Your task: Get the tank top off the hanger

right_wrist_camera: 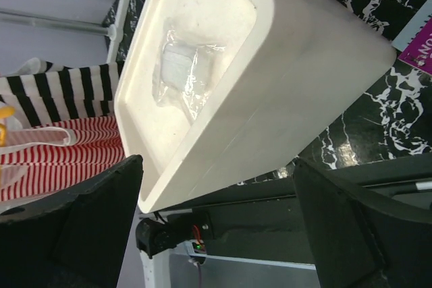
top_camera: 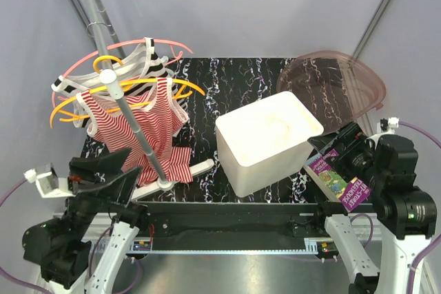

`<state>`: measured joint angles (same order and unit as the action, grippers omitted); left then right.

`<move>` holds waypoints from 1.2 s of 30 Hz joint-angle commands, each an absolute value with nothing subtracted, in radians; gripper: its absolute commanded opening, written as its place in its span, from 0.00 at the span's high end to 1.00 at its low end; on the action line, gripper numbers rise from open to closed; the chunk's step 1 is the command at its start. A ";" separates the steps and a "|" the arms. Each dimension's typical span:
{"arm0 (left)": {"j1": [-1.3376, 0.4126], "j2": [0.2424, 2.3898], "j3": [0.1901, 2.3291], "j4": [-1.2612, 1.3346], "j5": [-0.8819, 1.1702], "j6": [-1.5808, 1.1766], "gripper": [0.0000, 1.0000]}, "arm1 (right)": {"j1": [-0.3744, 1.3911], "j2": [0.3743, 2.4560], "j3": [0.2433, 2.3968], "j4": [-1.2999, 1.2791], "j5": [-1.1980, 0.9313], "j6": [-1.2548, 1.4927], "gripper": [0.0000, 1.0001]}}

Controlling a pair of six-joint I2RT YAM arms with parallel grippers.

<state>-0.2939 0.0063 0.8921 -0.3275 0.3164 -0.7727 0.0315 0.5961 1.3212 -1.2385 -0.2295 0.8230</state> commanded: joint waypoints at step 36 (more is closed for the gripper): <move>-0.497 0.150 1.224 -1.017 -0.077 -0.879 0.01 | 0.707 1.804 2.403 -0.767 -0.690 0.092 0.04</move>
<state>-0.4919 0.1200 1.2049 -1.1027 -0.1368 -0.9058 0.6922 1.7325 2.2654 -0.7902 -0.5747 0.1909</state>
